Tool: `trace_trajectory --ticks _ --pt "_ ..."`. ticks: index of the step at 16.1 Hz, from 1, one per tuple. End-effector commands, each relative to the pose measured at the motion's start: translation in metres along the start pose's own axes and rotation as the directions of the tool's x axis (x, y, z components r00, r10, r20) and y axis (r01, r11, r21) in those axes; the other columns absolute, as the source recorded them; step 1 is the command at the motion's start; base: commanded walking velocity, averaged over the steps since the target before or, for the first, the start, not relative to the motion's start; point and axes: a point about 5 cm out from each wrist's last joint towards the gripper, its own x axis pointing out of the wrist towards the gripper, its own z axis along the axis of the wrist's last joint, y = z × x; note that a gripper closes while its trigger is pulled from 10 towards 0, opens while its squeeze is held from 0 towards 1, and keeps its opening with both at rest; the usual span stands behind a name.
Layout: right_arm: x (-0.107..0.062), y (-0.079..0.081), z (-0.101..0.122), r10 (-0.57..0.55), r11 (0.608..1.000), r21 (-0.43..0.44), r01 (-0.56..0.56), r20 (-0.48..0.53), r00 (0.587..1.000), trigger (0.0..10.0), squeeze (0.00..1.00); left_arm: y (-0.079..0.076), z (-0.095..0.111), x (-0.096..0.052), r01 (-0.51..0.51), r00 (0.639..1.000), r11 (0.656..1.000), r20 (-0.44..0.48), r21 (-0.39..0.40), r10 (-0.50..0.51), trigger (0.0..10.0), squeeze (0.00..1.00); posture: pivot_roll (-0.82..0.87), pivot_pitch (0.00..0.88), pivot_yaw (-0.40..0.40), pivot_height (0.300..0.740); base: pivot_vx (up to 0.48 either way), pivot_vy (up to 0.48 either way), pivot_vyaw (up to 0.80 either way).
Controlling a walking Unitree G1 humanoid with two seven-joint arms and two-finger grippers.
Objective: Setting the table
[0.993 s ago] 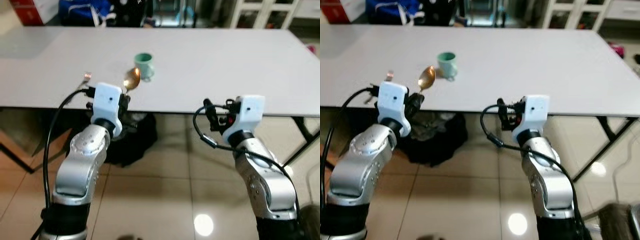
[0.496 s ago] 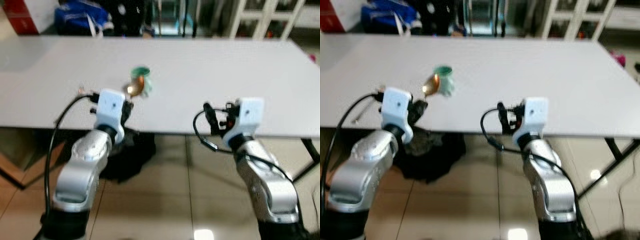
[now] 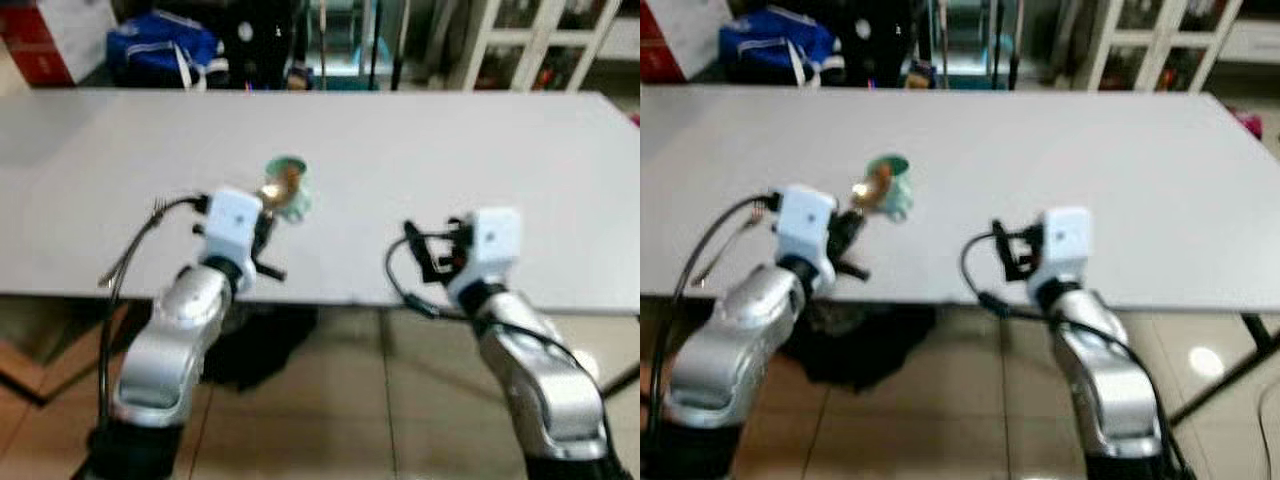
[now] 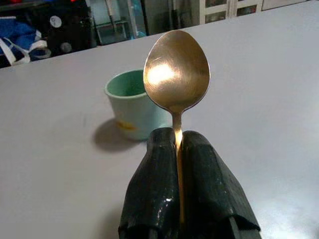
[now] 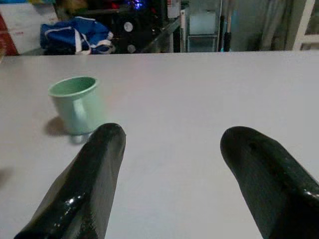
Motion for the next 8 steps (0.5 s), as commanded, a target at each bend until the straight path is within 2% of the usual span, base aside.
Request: trace_trajectory --ticks 1,5,7,8 --pt "0.001 0.010 0.006 0.051 0.999 -0.001 -0.051 0.020 0.999 10.0 0.00 0.009 -0.007 -0.003 -0.024 0.998 1.000 -0.064 0.005 0.024 10.0 0.00 -0.04 0.017 0.030 0.740 0.244 0.000 0.00" --pt "0.001 0.011 0.005 0.091 0.996 -0.004 -0.091 0.002 0.996 10.0 0.00 0.005 -0.030 -0.003 0.004 0.973 0.999 -0.232 -0.040 -0.013 10.0 0.00 -0.04 0.019 0.028 0.740 0.000 0.000 0.00" --pt "-0.001 0.013 0.009 0.148 0.989 0.007 -0.148 0.003 0.989 10.0 0.00 0.001 -0.037 0.000 0.043 0.957 0.999 -0.286 -0.029 -0.050 10.0 0.00 -0.05 0.020 0.027 0.740 0.000 0.000 0.00" --pt "-0.003 0.014 0.009 0.193 0.981 0.004 -0.193 -0.010 0.981 10.0 0.00 -0.005 -0.040 0.007 0.070 0.949 0.997 -0.309 -0.014 -0.071 10.0 0.00 -0.04 0.026 0.016 0.740 0.000 0.000 0.00"
